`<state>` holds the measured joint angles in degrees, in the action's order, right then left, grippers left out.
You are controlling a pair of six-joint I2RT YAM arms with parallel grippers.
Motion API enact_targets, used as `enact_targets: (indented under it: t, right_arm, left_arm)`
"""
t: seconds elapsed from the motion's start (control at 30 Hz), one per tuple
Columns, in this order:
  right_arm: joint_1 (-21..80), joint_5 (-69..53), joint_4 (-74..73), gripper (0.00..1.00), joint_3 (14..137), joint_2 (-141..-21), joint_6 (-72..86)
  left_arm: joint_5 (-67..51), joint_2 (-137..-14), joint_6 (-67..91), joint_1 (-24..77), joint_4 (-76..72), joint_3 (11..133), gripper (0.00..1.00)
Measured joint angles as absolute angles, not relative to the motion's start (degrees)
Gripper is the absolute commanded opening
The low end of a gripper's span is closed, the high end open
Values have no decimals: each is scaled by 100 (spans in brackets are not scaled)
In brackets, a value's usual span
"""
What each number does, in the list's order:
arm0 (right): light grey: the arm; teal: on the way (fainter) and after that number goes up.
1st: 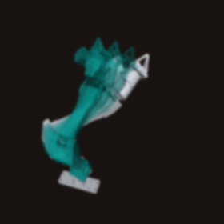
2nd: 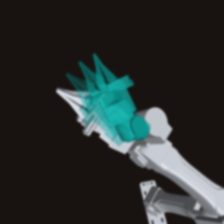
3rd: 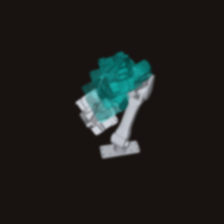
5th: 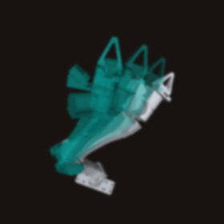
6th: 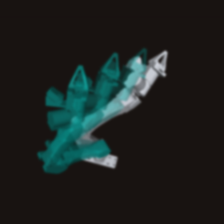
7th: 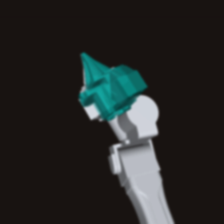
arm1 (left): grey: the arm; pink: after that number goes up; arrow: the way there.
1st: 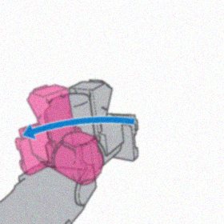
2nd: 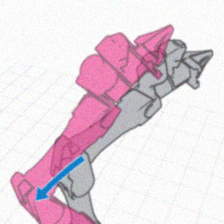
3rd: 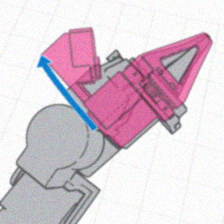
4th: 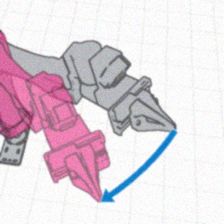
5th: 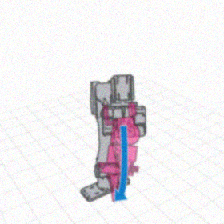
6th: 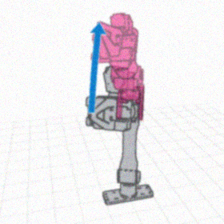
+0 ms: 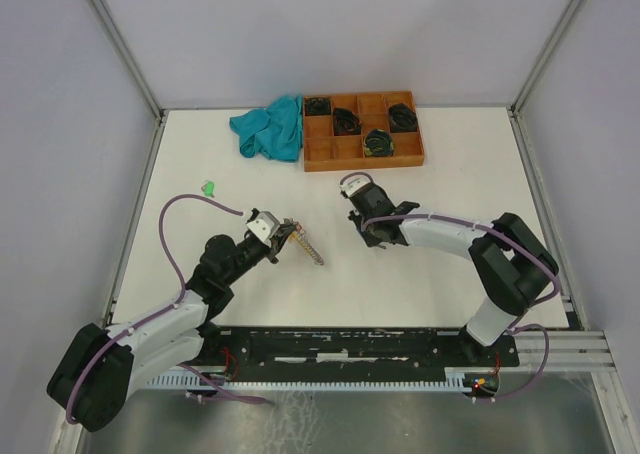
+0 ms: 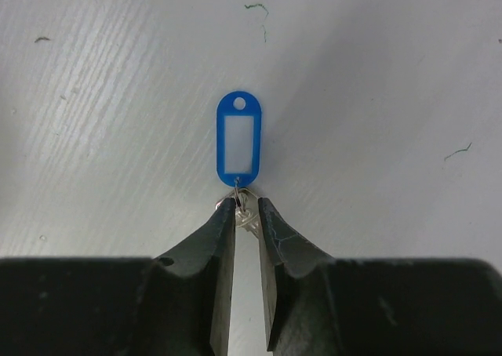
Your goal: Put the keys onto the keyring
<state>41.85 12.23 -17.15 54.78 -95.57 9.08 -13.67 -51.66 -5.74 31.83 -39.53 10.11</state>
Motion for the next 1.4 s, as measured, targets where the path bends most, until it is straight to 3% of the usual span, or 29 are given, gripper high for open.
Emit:
enact_targets:
  t: [0.77, 1.07, 1.4]
  right_arm:
    - [4147, 1048, -2029, 16, 5710, -9898, 657]
    - [4121, 1044, -2021, 1, 5710, -9900, 615]
    - [4112, 781, -1927, 1, 5561, -9369, 235]
  left_arm:
    - [-1369, -5194, -576, 3183, -3951, 1013, 3]
    - [-1393, -5201, -576, 3183, -3951, 1013, 3]
    - [-1817, -5336, -582, 3183, -3994, 1022, 3]
